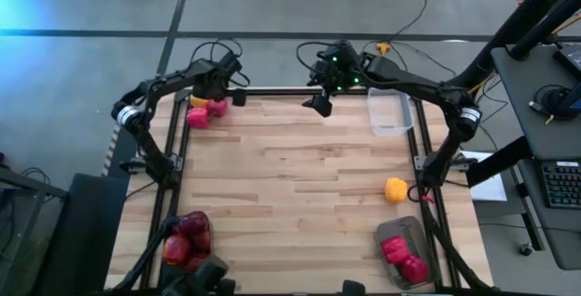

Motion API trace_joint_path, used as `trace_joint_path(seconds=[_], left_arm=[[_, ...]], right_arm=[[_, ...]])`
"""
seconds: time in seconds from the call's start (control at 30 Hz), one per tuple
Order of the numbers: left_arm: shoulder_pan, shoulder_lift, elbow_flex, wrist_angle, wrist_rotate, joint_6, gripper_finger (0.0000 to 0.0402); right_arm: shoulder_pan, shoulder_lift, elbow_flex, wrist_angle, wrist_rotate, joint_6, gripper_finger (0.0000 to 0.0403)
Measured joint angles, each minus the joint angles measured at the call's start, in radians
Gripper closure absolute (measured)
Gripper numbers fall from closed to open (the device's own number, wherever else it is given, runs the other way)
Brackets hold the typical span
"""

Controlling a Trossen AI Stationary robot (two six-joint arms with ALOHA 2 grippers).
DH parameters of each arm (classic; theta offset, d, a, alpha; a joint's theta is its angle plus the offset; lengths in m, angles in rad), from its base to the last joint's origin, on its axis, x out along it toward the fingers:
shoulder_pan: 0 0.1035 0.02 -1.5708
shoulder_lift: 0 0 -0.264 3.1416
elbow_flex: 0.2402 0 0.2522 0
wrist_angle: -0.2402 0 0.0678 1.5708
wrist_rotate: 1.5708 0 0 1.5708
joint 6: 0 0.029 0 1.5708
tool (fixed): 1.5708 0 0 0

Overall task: Sort produce into baskets
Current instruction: Put the red bell pepper into the right black bin

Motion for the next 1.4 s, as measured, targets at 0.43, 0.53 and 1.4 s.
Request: trace_joint_path(seconds=[0.43, 0.53, 1.4], left_arm=[[0.018, 0.062, -0.013, -0.031, -0.055, 0.035, 0.0027], [0.009, 0.077, -0.014, -0.057, -0.023, 0.062, 0.0036], [-0.428, 0.068, -0.018, 0.042, 0.136, 0.010, 0.0158]], right_arm=[[0.063, -0.162, 0.000, -0.212, -0.001, 0.103, 0.0021], [0.097, -0.201, 0.000, -0.266, 0.000, 0.166, 0.0021], [0.728, -0.262, -0.014, -0.562, 0.607, 0.684, 0.0021]])
